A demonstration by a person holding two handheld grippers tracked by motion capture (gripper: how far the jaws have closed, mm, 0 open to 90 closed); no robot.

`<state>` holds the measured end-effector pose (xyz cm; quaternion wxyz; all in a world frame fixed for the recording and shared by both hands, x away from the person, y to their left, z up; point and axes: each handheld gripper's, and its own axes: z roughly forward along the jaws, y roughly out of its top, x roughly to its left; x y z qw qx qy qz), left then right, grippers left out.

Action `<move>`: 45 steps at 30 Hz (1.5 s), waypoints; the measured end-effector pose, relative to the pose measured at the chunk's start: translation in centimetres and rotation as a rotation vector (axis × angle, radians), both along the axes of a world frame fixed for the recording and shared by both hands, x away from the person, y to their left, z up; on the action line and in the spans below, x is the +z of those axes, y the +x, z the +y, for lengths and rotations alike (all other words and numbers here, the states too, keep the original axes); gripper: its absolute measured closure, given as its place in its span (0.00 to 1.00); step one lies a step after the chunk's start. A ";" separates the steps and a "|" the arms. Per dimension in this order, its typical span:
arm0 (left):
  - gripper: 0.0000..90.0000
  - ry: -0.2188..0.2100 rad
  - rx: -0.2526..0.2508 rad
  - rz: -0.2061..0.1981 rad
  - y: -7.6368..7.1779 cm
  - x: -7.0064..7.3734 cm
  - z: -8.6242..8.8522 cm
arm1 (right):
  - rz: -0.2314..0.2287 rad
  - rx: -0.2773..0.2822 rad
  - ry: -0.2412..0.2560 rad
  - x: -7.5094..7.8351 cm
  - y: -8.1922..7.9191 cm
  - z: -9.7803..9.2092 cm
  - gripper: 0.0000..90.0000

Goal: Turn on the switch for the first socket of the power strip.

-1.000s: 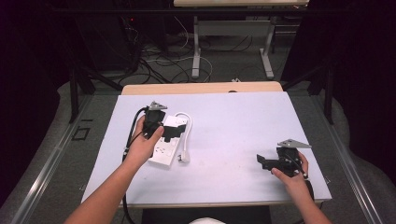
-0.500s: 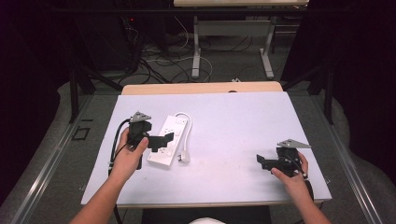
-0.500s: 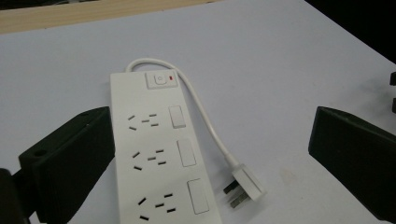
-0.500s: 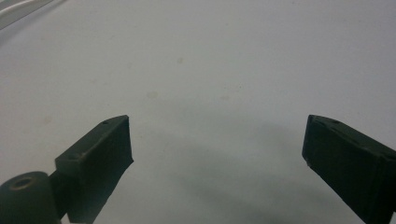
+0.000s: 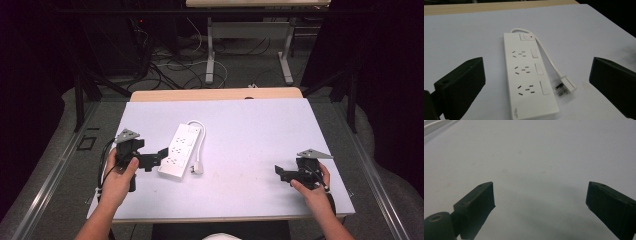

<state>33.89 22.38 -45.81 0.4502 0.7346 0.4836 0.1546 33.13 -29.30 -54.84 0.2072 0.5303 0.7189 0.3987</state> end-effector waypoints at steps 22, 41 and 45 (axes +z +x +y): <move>0.01 -0.040 0.077 -0.002 -2.8 -5.0 3.9 | -0.002 -0.002 -0.004 0.0 0.0 0.1 0.08; 0.01 -0.013 0.103 -0.001 -3.4 -8.0 4.9 | -0.004 0.000 -0.004 0.0 0.0 0.0 0.09; 0.01 -0.015 0.112 0.012 -3.4 -8.4 5.1 | -0.004 0.001 -0.008 0.0 0.0 0.0 0.08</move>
